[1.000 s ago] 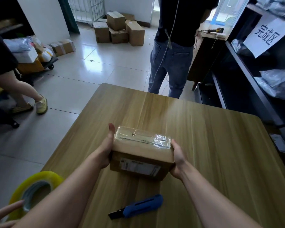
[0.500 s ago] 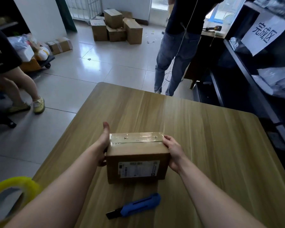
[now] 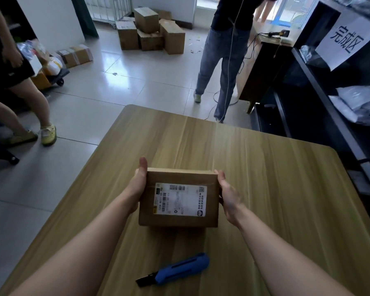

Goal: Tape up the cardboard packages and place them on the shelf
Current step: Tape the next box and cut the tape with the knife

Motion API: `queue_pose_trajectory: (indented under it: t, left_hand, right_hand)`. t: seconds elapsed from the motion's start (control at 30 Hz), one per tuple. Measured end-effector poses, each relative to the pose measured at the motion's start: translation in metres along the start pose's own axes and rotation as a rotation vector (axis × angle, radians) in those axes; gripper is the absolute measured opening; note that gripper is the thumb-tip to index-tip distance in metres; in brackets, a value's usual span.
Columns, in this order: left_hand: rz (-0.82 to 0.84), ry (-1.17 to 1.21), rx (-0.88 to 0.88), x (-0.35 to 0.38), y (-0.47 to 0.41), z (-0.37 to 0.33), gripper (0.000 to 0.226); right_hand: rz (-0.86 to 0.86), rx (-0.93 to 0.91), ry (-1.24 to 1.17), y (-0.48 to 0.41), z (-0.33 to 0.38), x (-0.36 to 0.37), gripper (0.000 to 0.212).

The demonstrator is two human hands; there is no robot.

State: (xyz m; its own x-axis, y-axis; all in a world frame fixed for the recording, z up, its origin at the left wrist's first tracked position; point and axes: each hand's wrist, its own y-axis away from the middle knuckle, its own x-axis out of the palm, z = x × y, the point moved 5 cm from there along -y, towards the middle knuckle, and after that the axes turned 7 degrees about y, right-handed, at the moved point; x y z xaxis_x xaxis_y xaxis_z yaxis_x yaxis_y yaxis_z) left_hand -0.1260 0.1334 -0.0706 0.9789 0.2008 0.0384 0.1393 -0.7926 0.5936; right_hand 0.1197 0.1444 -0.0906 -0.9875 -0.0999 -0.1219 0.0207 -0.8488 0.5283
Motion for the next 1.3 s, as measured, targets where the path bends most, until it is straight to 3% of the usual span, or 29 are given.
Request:
queue_pose_trajectory:
  t: [0.1,0.23,0.33,0.67,0.73,0.83,0.9,0.97,1.07,1.17,1.3]
  left_hand:
    - [0.055,0.044,-0.068,0.001,-0.005,0.01,0.095]
    - [0.058,0.149,-0.098,0.004,-0.012,0.03,0.064]
    - [0.014,0.176,-0.127,0.008,-0.021,0.037,0.054]
    - [-0.062,0.304,-0.202,0.013,-0.03,0.042,0.053]
    - [-0.137,0.292,-0.163,0.013,-0.03,0.042,0.049]
    - [-0.27,0.353,-0.106,0.02,-0.027,0.042,0.038]
    - [-0.345,0.457,-0.122,0.027,-0.024,0.043,0.044]
    - [-0.414,0.354,-0.151,0.031,-0.02,0.047,0.055]
    - [-0.433,0.074,-0.008,0.032,-0.008,0.041,0.026]
    - [-0.229,-0.047,0.146,0.044,-0.004,0.032,0.032]
    - [-0.138,-0.124,0.17,0.053,-0.003,0.026,0.033]
  right_hand:
    - [-0.052,0.065,0.036,-0.001,-0.005,-0.002,0.058]
    - [-0.061,0.118,-0.035,-0.01,-0.01,0.008,0.062]
    - [-0.08,0.154,-0.015,-0.021,-0.01,0.011,0.062]
    - [-0.046,0.215,0.058,-0.043,-0.003,0.01,0.055]
    - [-0.133,0.126,0.125,-0.047,0.002,0.002,0.055]
    - [-0.425,0.023,0.387,-0.038,0.014,-0.019,0.042]
    - [-0.556,0.022,0.521,-0.029,0.015,-0.027,0.042]
    - [-0.576,0.07,0.491,-0.021,0.006,-0.026,0.052]
    - [-0.541,0.193,0.302,-0.007,-0.012,-0.016,0.063]
    - [-0.521,0.229,0.143,0.0,-0.02,-0.007,0.052]
    - [-0.508,0.149,0.1,0.002,-0.022,-0.004,0.031]
